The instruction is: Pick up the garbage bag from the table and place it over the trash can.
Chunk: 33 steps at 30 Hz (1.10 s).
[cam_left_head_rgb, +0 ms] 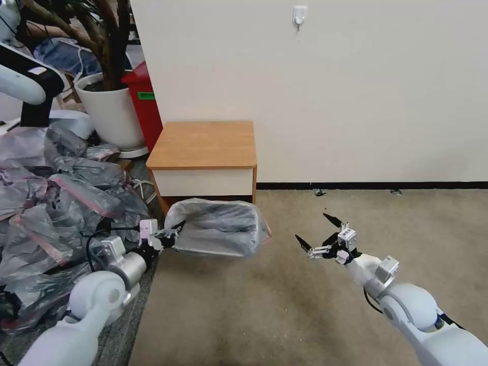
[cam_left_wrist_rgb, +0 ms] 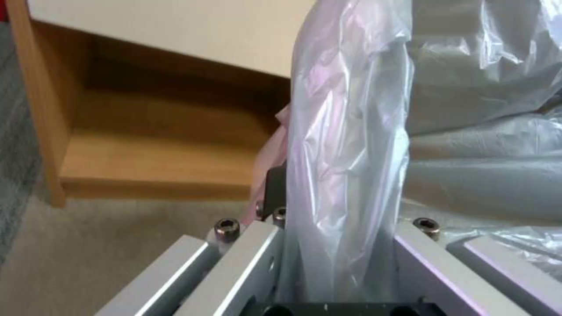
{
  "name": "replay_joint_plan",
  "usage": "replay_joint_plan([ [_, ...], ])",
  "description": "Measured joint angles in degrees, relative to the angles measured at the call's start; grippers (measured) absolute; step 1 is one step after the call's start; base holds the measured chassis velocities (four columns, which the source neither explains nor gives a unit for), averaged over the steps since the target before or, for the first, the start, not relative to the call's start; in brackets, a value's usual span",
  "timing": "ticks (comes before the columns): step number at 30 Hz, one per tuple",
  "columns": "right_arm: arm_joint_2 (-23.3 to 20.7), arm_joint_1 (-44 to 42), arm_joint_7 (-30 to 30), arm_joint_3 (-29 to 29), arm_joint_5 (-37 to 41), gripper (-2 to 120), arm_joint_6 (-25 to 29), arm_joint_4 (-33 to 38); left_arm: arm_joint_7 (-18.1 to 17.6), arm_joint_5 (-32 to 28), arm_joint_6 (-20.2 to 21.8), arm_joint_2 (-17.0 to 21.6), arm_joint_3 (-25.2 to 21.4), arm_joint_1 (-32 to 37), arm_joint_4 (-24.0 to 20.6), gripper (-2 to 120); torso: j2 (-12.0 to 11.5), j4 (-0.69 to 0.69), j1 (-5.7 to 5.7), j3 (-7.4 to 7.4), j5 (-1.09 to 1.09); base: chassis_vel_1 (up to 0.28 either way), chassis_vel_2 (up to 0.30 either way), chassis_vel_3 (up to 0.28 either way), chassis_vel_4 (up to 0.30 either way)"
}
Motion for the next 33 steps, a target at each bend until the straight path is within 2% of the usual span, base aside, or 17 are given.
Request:
replay_joint_plan([
  [3, -0.12, -0.99, 0.02, 0.01, -1.17, 109, 0.18, 2.08, -1.11, 1.05, 0.16, -0.63, -0.03, 1.79, -1.36, 2, 0.00, 0.00, 0.00, 0.00, 0.00, 0.000, 0.000, 0.000, 0.000],
  [7, -0.47, -2.37, 0.00, 0.26, -5.36, 100, 1.17, 5.56, -2.34, 3.90, 0.42, -1.73, -0.19, 4.42, -3.09, 2, 0.01, 0.01, 0.00, 0.00, 0.00, 0.000, 0.000, 0.000, 0.000],
  [9, -0.73, -3.00, -0.05, 0.53, -8.11, 91, 1.58, 7.46, -3.10, 5.53, 0.51, -2.26, -0.21, 5.50, -3.91, 2, 0.01, 0.01, 0.00, 0.00, 0.00, 0.000, 0.000, 0.000, 0.000],
  [10, -0.73, -3.00, -0.05, 0.53, -8.11, 91, 1.58, 7.46, -3.10, 5.53, 0.51, -2.26, -0.21, 5.50, -3.91, 2, 0.01, 0.01, 0.00, 0.00, 0.00, 0.000, 0.000, 0.000, 0.000],
  [13, -0.83, -3.32, -0.08, 0.64, -10.79, 75, 1.76, 8.99, -4.46, 6.91, 0.60, -2.75, -0.18, 5.95, -4.43, 2, 0.01, 0.01, 0.00, 0.00, 0.00, 0.000, 0.000, 0.000, 0.000],
  [14, -0.83, -3.32, -0.08, 0.64, -10.79, 75, 1.76, 8.99, -4.46, 6.91, 0.60, -2.75, -0.18, 5.95, -4.43, 2, 0.01, 0.01, 0.00, 0.00, 0.00, 0.000, 0.000, 0.000, 0.000],
  [21, -1.69, -3.43, -1.71, -0.38, -16.64, 49, 1.51, 11.54, -9.62, 8.37, 0.73, -3.24, 1.07, 5.92, -5.73, 2, 0.01, 0.01, 0.00, 0.00, 0.00, 0.000, 0.000, 0.000, 0.000],
  [23, -2.19, -3.38, -2.18, -1.71, -18.04, 38, -2.14, 13.04, -10.49, 9.54, 0.81, -3.55, 1.83, 5.87, -6.54, 2, 0.01, 0.00, 0.00, 0.00, 0.00, 0.000, 0.000, 0.000, 0.000],
  [24, -2.19, -3.38, -2.18, -1.71, -18.04, 38, -2.14, 13.04, -10.49, 9.54, 0.81, -3.55, 1.83, 5.87, -6.54, 2, 0.01, 0.00, 0.00, 0.00, 0.00, 0.000, 0.000, 0.000, 0.000],
  [27, -3.35, -2.59, -2.89, -3.87, -20.29, 25, -8.98, 15.90, -10.61, 11.94, 0.80, -4.17, 3.06, 6.15, -8.16, 2, 0.01, 0.00, 0.00, 0.00, 0.00, 0.000, 0.000, 0.000, 0.000],
  [29, -3.61, -2.00, -3.29, -4.28, -21.14, 22, -10.13, 16.32, -10.68, 12.77, 0.80, -4.36, 3.35, 6.21, -8.57, 2, 0.01, 0.00, 0.00, 0.00, 0.00, 0.000, 0.000, 0.000, 0.000],
  [31, -4.21, -0.21, -4.64, -5.15, -23.58, 11, -12.99, 17.39, -11.00, 15.89, 0.82, -5.16, 4.04, 6.46, -9.61, 2, 0.01, 0.00, 0.00, 0.00, 0.00, 0.000, 0.000, 0.000, 0.000],
  [32, -4.21, -0.21, -4.64, -5.15, -23.58, 11, -12.99, 17.39, -11.00, 15.89, 0.82, -5.16, 4.04, 6.46, -9.61, 2, 0.01, 0.00, 0.00, 0.00, 0.00, 0.000, 0.000, 0.000, 0.000],
  [33, -4.48, 0.39, -5.04, -5.47, -24.32, 7, -14.11, 17.88, -11.35, 17.28, 0.83, -5.46, 4.44, 6.71, -10.12, 2, 0.01, 0.01, 0.00, 0.00, 0.00, 0.000, 0.000, 0.000, 0.000],
])
